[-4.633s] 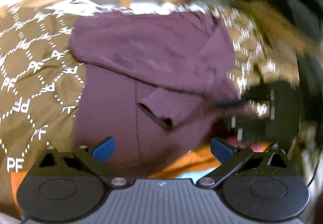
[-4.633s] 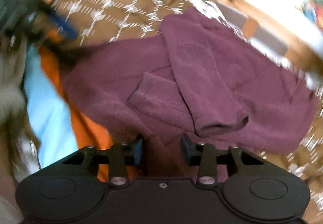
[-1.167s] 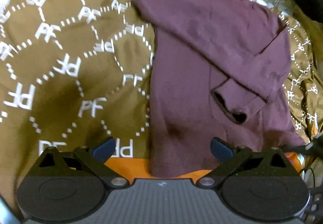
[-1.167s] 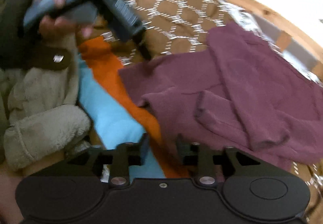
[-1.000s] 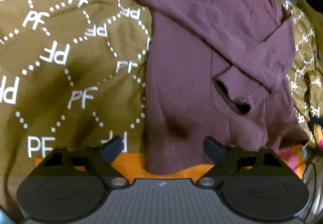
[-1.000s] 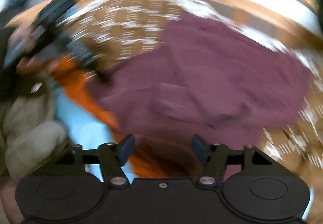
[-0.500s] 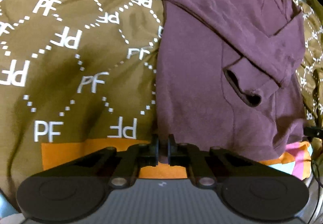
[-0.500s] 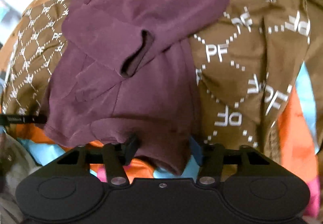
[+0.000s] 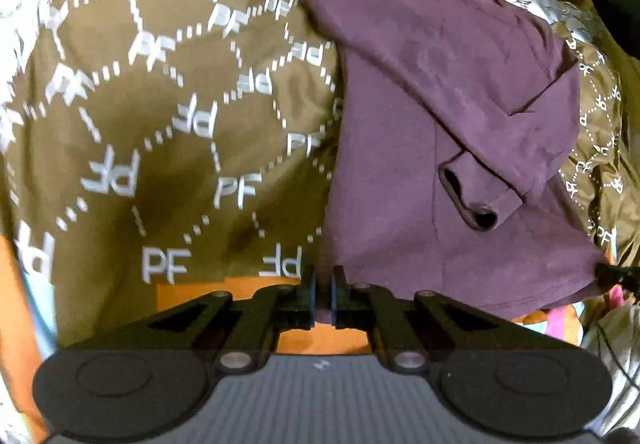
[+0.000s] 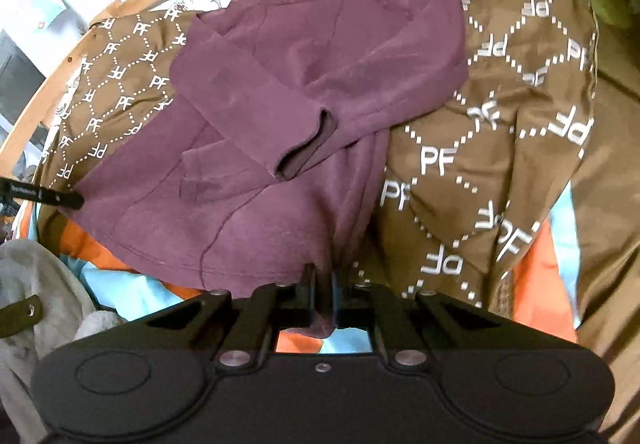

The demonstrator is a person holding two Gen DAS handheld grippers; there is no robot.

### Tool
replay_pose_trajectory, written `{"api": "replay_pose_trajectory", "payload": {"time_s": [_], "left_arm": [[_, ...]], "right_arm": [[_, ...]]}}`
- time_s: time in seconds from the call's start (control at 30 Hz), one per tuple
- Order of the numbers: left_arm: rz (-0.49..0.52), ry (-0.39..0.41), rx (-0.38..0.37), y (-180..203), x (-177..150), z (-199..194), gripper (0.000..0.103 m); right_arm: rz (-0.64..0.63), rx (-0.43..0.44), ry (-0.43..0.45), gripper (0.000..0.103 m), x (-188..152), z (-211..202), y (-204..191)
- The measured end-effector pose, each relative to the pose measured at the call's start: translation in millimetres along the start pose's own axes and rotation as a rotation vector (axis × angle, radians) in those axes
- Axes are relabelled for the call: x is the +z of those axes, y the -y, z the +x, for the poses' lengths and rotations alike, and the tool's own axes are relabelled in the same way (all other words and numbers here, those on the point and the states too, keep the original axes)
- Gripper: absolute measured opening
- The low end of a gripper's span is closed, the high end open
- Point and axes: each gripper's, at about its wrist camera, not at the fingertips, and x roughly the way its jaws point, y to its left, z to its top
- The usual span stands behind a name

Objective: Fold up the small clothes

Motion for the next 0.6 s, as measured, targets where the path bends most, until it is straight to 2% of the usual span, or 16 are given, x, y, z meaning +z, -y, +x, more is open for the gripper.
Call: {"api": "replay_pose_trajectory", "payload": {"time_s": [0.13,0.2,0.23,0.27,0.33,0.4,0.47,0.53,0.6], "left_arm": [[0.018,-0.001,0.053,-1,-9,16,0.007],[0.032,0.004,0.055,3,-9,18,0.011],[0.044,0.004,0.063,5,-9,19,0.019],[0.056,0.006,0.077,7,-8,19,0.021],[0.082,0.022,0.122,11,-9,22,0.041],[0.098,0.045,0.135,16,-12,20,0.055],[0.108,0.09,0.136,20,-15,13,0.066],[0.123,0.142,0.141,23,-18,7,0.082],[0.144,0.189,0.142,26,-22,0,0.089]], "right_arm": [[0.0,-0.035,-0.045,0.008,-5,19,1],[-0.041,-0.079,-0.069,0.017,-9,26,-5],[-0.073,-0.107,-0.072,0.019,-10,28,-10],[-0.121,-0.144,-0.067,0.025,-12,29,-16],[-0.238,-0.205,-0.044,0.033,-15,29,-32],[-0.389,-0.252,-0.006,0.051,-20,28,-52],[-0.543,-0.253,0.027,0.062,-30,27,-71],[-0.706,-0.25,0.036,0.063,-41,30,-92],[-0.857,-0.241,0.017,0.063,-55,39,-112]]}}
